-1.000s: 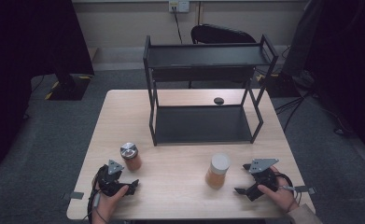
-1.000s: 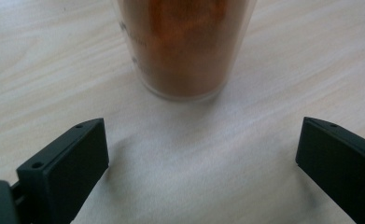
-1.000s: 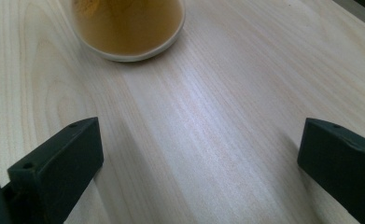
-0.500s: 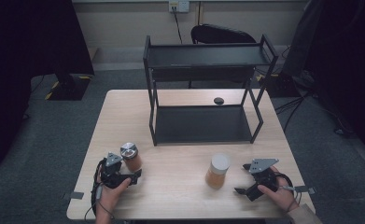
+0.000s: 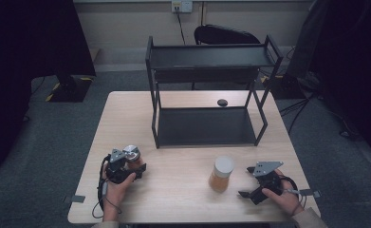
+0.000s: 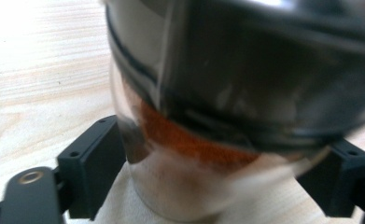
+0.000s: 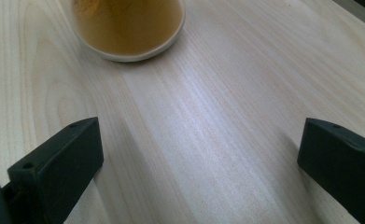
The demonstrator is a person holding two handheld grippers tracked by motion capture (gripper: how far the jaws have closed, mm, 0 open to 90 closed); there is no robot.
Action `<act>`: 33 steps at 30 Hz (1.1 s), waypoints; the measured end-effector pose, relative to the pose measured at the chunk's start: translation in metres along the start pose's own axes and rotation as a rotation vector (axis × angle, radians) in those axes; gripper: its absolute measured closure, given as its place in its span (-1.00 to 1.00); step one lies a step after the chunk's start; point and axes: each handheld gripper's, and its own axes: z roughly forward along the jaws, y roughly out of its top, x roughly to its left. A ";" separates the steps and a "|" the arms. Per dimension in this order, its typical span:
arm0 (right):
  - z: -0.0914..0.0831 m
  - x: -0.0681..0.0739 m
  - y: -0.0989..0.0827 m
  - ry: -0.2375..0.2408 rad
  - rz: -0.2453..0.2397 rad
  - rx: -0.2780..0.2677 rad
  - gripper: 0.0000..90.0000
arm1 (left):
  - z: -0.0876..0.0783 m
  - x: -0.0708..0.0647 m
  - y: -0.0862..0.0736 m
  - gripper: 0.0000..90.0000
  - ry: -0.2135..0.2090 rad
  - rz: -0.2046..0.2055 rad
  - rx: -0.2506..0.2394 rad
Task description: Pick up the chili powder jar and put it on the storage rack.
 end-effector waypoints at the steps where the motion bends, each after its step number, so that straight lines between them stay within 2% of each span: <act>1: 0.000 0.000 0.000 0.000 0.000 0.000 -1.00 | 0.001 0.000 -0.001 -0.60 0.001 -0.003 -0.007; 7: 0.000 0.000 0.000 0.000 0.000 0.000 -1.00 | 0.002 0.002 0.000 -0.43 0.009 0.013 -0.013; 12: 0.000 0.000 0.000 0.000 0.001 0.000 -1.00 | 0.001 -0.003 0.004 -0.37 0.026 0.059 -0.007; 15: 0.000 0.000 0.000 0.000 0.000 0.000 -1.00 | 0.000 -0.001 0.006 -0.35 0.009 0.046 -0.003; 18: 0.000 0.000 0.000 0.000 0.000 0.000 -1.00 | -0.001 -0.004 0.009 -0.34 0.010 0.060 0.010; 20: 0.000 0.000 0.000 0.000 0.000 0.000 -1.00 | 0.000 -0.005 0.010 -0.34 -0.005 0.055 0.012; 23: 0.000 0.000 0.000 0.000 0.000 0.000 -1.00 | 0.000 -0.009 0.012 -0.34 -0.016 0.068 0.011; 27: 0.000 0.000 0.000 0.000 0.000 0.000 -1.00 | 0.001 -0.010 0.015 -0.34 -0.052 0.065 0.005; 30: 0.000 0.000 0.000 0.000 0.000 0.000 -1.00 | 0.002 -0.012 0.019 -0.34 -0.061 0.080 0.010; 33: 0.000 0.000 0.000 0.000 0.000 0.000 -1.00 | 0.005 -0.015 0.024 -0.34 -0.090 0.085 0.007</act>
